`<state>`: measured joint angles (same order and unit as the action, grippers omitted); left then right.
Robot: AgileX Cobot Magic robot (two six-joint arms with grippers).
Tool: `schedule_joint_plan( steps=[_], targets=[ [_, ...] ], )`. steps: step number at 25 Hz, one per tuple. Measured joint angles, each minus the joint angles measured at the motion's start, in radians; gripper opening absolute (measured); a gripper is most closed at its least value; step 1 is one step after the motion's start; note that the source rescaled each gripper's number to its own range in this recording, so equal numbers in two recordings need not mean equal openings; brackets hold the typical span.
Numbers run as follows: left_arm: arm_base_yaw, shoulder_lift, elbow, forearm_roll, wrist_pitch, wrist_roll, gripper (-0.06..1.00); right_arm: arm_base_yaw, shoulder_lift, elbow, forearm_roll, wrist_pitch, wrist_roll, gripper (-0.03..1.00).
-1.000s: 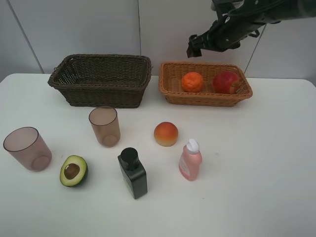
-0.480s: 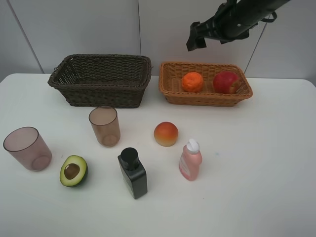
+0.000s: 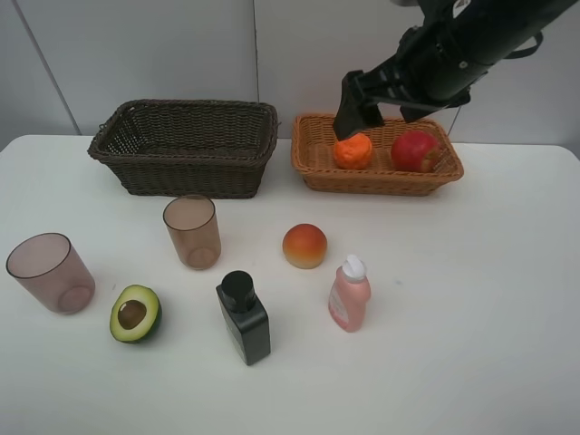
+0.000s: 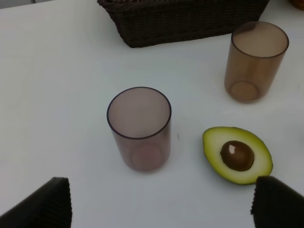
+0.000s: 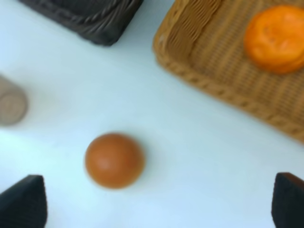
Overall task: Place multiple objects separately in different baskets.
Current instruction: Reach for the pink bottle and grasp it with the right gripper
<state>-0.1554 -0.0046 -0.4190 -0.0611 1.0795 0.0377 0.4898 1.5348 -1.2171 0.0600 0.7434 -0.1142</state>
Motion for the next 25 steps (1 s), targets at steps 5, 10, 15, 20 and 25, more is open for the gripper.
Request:
schedule_joint_plan(
  steps=[5, 10, 15, 20, 25],
  targets=[
    [0.0, 0.0, 0.0, 0.0, 0.0, 0.0, 1.0, 0.069, -0.008, 0.046, -0.016, 0.063, 0.045, 1.0],
    [0.0, 0.0, 0.0, 0.0, 0.0, 0.0, 1.0, 0.109, -0.008, 0.086, -0.021, 0.085, 0.07, 1.0],
    [0.0, 0.0, 0.0, 0.0, 0.0, 0.0, 1.0, 0.114, -0.001, 0.143, -0.021, 0.083, 0.075, 1.0],
    [0.0, 0.0, 0.0, 0.0, 0.0, 0.0, 1.0, 0.116, 0.022, 0.192, -0.007, 0.048, 0.077, 1.0],
    [0.0, 0.0, 0.0, 0.0, 0.0, 0.0, 1.0, 0.144, 0.067, 0.198, 0.018, 0.036, 0.077, 1.0]
  ],
)
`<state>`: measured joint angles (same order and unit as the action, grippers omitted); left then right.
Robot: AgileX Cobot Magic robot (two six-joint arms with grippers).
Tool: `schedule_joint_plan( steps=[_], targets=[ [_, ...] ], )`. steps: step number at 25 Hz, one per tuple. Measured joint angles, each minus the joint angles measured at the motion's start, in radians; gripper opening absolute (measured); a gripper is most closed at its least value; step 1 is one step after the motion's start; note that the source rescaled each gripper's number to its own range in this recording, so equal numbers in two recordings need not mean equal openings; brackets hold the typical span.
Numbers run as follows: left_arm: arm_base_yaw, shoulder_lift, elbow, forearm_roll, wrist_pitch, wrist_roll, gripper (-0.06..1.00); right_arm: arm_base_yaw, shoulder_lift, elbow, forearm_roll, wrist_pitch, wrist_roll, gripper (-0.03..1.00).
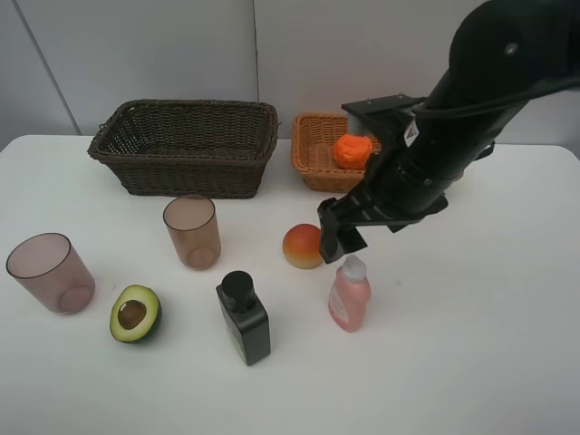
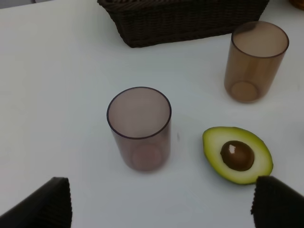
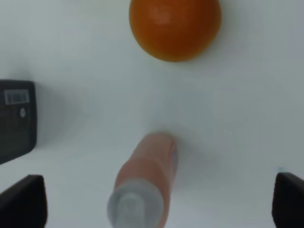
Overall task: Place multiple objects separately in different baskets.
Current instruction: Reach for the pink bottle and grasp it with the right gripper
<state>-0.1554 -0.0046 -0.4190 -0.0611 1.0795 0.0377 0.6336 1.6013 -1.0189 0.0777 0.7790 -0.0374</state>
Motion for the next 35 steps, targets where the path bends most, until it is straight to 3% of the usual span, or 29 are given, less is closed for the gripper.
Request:
schedule_joint_plan(
  steps=[26, 30, 33, 35],
  targets=[
    [0.0, 0.0, 0.0, 0.0, 0.0, 0.0, 1.0, 0.009, 0.202, 0.002, 0.028, -0.028, 0.0, 0.99],
    [0.0, 0.0, 0.0, 0.0, 0.0, 0.0, 1.0, 0.009, 0.202, 0.002, 0.029, -0.03, 0.0, 0.85],
    [0.0, 0.0, 0.0, 0.0, 0.0, 0.0, 1.0, 0.009, 0.202, 0.002, 0.029, -0.024, 0.0, 0.65],
    [0.0, 0.0, 0.0, 0.0, 0.0, 0.0, 1.0, 0.009, 0.202, 0.002, 0.029, -0.014, 0.0, 0.46]
  ],
)
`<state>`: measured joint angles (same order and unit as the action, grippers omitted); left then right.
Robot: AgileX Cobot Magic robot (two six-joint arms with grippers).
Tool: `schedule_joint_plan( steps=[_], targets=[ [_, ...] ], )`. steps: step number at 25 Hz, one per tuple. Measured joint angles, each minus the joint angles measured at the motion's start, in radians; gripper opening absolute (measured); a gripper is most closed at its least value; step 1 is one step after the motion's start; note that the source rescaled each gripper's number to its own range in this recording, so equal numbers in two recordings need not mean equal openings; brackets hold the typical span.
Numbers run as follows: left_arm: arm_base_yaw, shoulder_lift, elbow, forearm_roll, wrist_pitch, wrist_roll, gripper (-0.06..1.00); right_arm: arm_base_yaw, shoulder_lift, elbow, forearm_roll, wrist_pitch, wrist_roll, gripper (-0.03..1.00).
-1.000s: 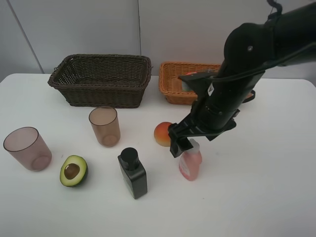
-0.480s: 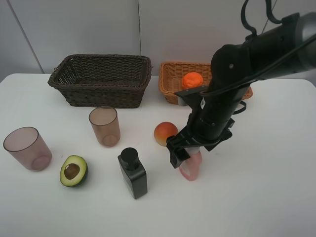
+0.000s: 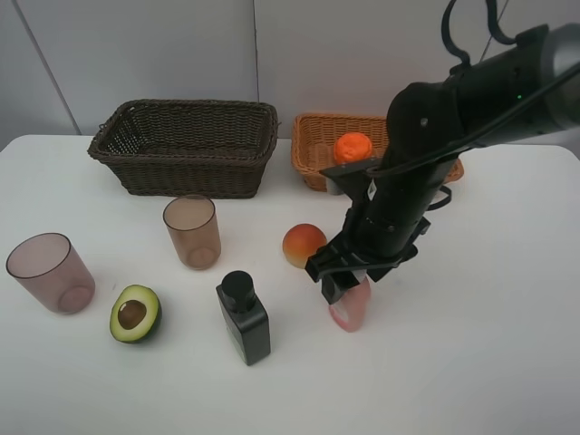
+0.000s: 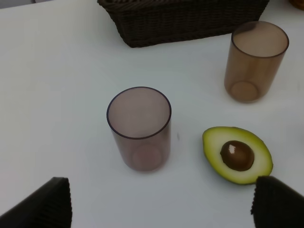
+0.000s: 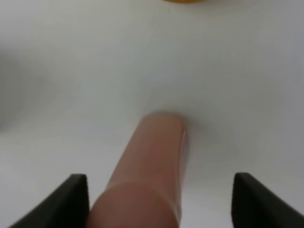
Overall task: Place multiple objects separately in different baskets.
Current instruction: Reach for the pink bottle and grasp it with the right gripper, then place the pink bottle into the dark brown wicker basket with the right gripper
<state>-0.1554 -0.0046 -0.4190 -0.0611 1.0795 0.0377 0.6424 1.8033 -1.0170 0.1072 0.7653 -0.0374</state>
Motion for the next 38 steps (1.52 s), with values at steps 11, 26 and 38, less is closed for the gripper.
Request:
schedule_joint_plan(
  steps=[11, 26, 38],
  targets=[
    [0.0, 0.0, 0.0, 0.0, 0.0, 0.0, 1.0, 0.0, 0.0, 0.0, 0.0, 0.027, 0.0, 0.01],
    [0.0, 0.0, 0.0, 0.0, 0.0, 0.0, 1.0, 0.0, -0.009, -0.001, 0.0, 0.048, 0.0, 0.01],
    [0.0, 0.0, 0.0, 0.0, 0.0, 0.0, 1.0, 0.0, -0.036, -0.194, -0.008, 0.287, -0.052, 0.01]
  ],
)
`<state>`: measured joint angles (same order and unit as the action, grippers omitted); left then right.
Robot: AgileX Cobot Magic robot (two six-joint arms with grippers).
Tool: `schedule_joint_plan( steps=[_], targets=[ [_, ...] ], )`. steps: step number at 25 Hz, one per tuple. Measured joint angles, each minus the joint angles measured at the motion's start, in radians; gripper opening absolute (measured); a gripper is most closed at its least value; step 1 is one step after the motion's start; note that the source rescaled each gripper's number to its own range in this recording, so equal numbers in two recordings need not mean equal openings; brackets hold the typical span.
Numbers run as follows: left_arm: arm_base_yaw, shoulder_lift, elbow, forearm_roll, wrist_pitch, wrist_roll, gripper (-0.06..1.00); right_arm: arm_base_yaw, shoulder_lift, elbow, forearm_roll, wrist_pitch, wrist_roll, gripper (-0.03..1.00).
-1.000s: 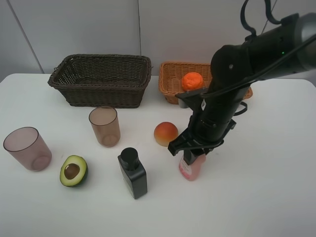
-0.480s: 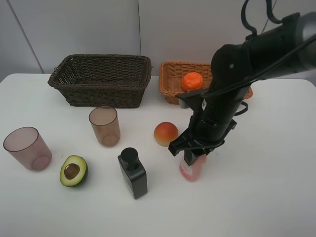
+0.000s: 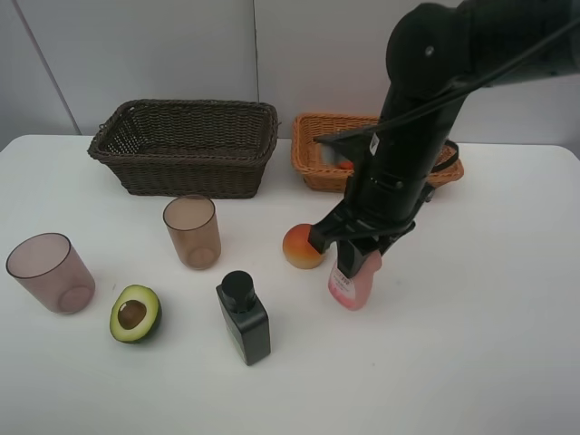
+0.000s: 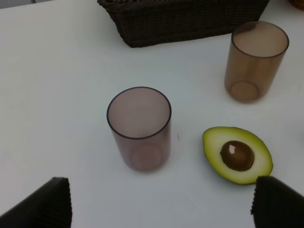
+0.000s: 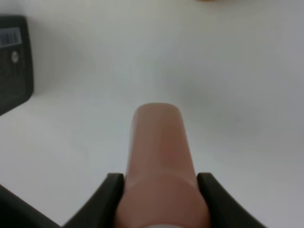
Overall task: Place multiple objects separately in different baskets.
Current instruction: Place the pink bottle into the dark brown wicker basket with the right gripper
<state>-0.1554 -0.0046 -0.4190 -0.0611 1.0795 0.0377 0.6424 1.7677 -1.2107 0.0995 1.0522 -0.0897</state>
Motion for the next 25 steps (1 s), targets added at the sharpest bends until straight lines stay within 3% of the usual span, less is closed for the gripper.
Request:
schedule_joint_plan(
  steps=[4, 16, 25],
  targets=[
    [0.0, 0.0, 0.0, 0.0, 0.0, 0.0, 1.0, 0.0, 0.0, -0.098, -0.028, 0.055, -0.003, 0.01],
    [0.0, 0.0, 0.0, 0.0, 0.0, 0.0, 1.0, 0.0, 0.056, -0.431, -0.064, 0.058, -0.054, 0.01],
    [0.0, 0.0, 0.0, 0.0, 0.0, 0.0, 1.0, -0.004, 0.203, -0.674, -0.086, -0.135, -0.138, 0.01]
  ],
)
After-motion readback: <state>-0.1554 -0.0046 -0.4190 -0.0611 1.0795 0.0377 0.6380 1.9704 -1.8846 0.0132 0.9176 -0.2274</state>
